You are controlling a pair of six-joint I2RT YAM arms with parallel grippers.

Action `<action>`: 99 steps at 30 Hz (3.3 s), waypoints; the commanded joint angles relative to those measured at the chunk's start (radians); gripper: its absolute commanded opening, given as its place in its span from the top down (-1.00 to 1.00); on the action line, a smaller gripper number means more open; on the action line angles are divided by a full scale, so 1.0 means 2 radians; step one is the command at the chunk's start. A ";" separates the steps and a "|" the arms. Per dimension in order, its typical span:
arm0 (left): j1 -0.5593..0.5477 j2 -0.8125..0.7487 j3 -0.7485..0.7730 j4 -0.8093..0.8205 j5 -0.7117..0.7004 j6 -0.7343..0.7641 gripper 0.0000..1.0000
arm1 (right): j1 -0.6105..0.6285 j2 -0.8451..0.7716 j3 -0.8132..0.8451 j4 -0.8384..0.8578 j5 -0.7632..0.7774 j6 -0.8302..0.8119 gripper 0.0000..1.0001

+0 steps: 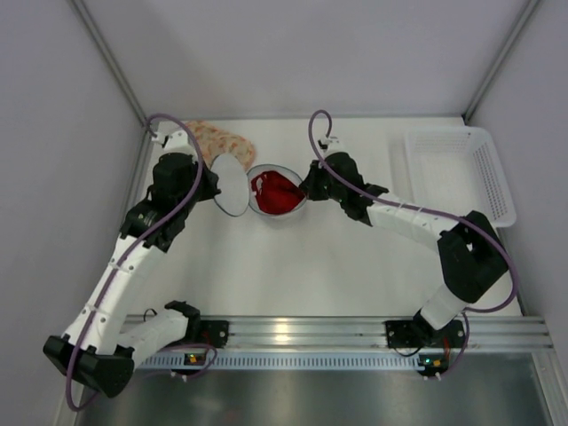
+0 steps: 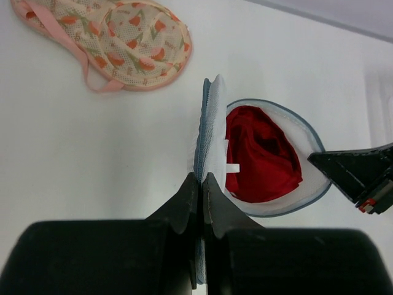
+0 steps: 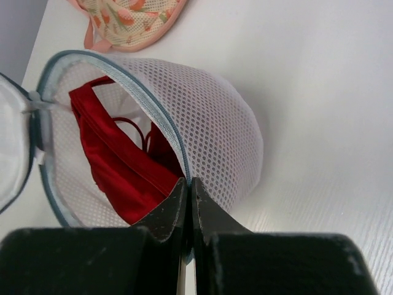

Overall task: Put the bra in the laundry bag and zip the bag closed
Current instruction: Close the laundry bag at the center of the board, then zip the laundry bag at the center of the board.

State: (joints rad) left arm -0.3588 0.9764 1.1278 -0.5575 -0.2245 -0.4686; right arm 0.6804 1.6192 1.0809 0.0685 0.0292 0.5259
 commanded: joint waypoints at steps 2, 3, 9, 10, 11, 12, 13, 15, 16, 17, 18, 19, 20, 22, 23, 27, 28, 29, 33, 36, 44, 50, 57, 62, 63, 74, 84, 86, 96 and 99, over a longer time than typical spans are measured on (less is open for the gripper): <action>0.001 0.026 0.028 -0.024 0.020 0.050 1.00 | 0.008 0.000 0.016 0.020 -0.011 0.012 1.00; 0.001 0.032 0.037 -0.027 0.030 0.054 1.00 | 0.008 0.004 0.021 0.014 -0.012 0.014 1.00; -0.018 0.052 0.071 -0.038 0.038 0.075 1.00 | 0.019 0.016 0.000 0.058 -0.051 0.076 1.00; -0.026 0.056 0.080 -0.045 0.026 0.088 1.00 | 0.023 0.010 -0.005 0.065 -0.045 0.087 1.00; -0.045 0.063 0.099 -0.069 0.012 0.097 1.00 | 0.029 0.007 -0.007 0.067 -0.038 0.088 1.00; -0.057 0.075 0.109 -0.079 -0.038 0.102 1.00 | 0.041 0.006 -0.004 0.058 -0.024 0.086 1.00; -0.070 0.081 0.116 -0.089 -0.058 0.116 1.00 | 0.046 0.009 0.002 0.050 -0.021 0.078 1.00; -0.097 0.095 0.134 -0.105 -0.075 0.126 1.00 | 0.050 0.013 0.012 0.028 -0.017 0.076 1.00; -0.099 0.098 0.137 -0.105 -0.069 0.127 1.00 | 0.050 0.013 0.014 0.023 -0.017 0.070 0.98; -0.099 0.100 0.140 -0.105 -0.065 0.128 1.00 | 0.050 0.013 0.015 0.020 -0.002 0.066 0.94; -0.099 0.106 0.142 -0.105 -0.066 0.126 1.00 | 0.050 0.012 0.017 0.010 0.009 0.063 0.89; -0.099 0.108 0.141 -0.105 -0.069 0.127 1.00 | 0.050 0.009 0.019 0.006 0.015 0.054 0.88; -0.099 0.112 0.142 -0.107 -0.074 0.128 1.00 | 0.050 0.007 0.020 0.002 0.021 0.048 0.87; -0.099 0.123 0.145 -0.119 -0.083 0.130 1.00 | 0.050 0.004 0.026 -0.014 0.034 0.036 0.81; -0.101 0.126 0.146 -0.121 -0.089 0.132 1.00 | 0.050 0.004 0.027 -0.017 0.034 0.032 0.78; -0.125 0.147 0.159 -0.136 -0.139 0.151 1.00 | 0.050 0.004 0.007 -0.013 0.033 0.041 0.72; -0.140 0.150 0.163 -0.138 -0.145 0.157 1.00 | 0.049 0.000 0.000 -0.001 0.032 0.044 0.71; -0.147 0.153 0.165 -0.138 -0.153 0.160 1.00 | 0.049 -0.001 -0.007 0.004 0.031 0.046 0.71; -0.169 0.179 0.195 -0.138 -0.163 0.172 1.00 | 0.047 -0.013 -0.010 0.009 0.030 0.047 0.68; -0.188 0.197 0.218 -0.148 -0.188 0.189 1.00 | 0.046 -0.020 -0.014 0.015 0.031 0.049 0.35; -0.204 0.218 0.222 -0.155 -0.196 0.199 1.00 | 0.017 -0.066 -0.031 0.029 0.003 0.065 0.30; -0.209 0.233 0.235 -0.155 -0.210 0.213 1.00 | -0.023 -0.138 -0.039 -0.005 0.008 0.049 0.17; -0.230 0.274 0.269 -0.172 -0.273 0.294 1.00 | -0.063 -0.173 -0.064 -0.007 0.020 0.029 0.13; -0.246 0.297 0.278 -0.171 -0.273 0.311 1.00 | -0.086 -0.181 -0.083 -0.001 0.012 0.040 0.12; -0.251 0.300 0.275 -0.171 -0.276 0.313 1.00 | -0.090 -0.187 -0.086 -0.005 0.009 0.039 0.10; -0.318 0.301 0.304 -0.171 -0.212 0.267 -0.97 | -0.128 -0.221 -0.107 -0.014 0.004 0.027 0.08; -0.279 0.205 0.286 -0.169 -0.235 0.105 -0.97 | -0.129 -0.172 -0.079 0.051 -0.152 -0.024 -0.30; -0.220 0.173 0.252 -0.152 -0.197 0.039 -0.97 | -0.124 -0.152 -0.052 0.056 -0.200 -0.058 -0.37; -0.062 0.075 -0.006 -0.027 -0.092 -0.111 -0.69 | -0.096 0.022 0.119 -0.005 -0.276 -0.192 -0.44; -0.029 0.072 -0.043 0.002 -0.049 -0.115 -0.56 | -0.095 0.050 0.150 -0.013 -0.283 -0.202 -0.43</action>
State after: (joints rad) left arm -0.4725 1.1454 1.0805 -0.7029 -0.4210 -0.6205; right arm 0.4808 1.6875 1.3056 0.0551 -0.4980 0.2028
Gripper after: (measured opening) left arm 0.789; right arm 0.719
